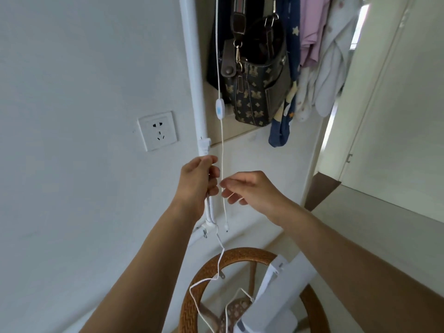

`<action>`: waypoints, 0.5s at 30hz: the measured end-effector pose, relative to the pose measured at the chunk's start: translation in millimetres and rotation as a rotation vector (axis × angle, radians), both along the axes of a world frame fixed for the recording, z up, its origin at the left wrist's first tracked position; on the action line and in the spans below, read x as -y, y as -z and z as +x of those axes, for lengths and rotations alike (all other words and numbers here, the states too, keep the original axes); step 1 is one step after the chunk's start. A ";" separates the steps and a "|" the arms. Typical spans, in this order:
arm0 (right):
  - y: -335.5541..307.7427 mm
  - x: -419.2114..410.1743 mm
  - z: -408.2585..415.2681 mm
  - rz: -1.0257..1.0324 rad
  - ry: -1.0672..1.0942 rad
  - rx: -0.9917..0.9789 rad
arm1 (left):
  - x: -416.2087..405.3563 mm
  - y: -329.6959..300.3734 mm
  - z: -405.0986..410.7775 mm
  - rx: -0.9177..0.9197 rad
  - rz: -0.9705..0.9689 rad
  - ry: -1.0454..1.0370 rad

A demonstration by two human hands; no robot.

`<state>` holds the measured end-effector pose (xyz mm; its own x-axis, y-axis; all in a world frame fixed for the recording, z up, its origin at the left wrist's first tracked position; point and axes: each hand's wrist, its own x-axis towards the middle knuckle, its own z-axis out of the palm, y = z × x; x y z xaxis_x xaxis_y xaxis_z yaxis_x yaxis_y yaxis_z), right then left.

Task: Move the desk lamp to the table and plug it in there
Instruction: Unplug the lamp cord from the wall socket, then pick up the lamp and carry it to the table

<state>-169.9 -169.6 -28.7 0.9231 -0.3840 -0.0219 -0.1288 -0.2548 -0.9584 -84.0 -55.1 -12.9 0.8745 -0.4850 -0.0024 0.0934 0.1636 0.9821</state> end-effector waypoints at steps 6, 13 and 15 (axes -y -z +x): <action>6.7 5.8 -47.1 -0.058 0.002 -0.027 | -9.4 16.5 -34.5 0.009 0.052 0.019; 16.9 8.9 -92.3 -0.065 0.033 -0.065 | -13.7 29.9 -75.8 -0.015 0.109 0.014; 20.6 9.2 -105.5 -0.059 0.027 -0.067 | -15.0 35.7 -88.8 -0.017 0.125 0.017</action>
<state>-275.4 -178.8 -49.3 0.9096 -0.4110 -0.0604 -0.2000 -0.3058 -0.9308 -172.8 -40.1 -48.6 0.8654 -0.4949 -0.0784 0.1118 0.0381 0.9930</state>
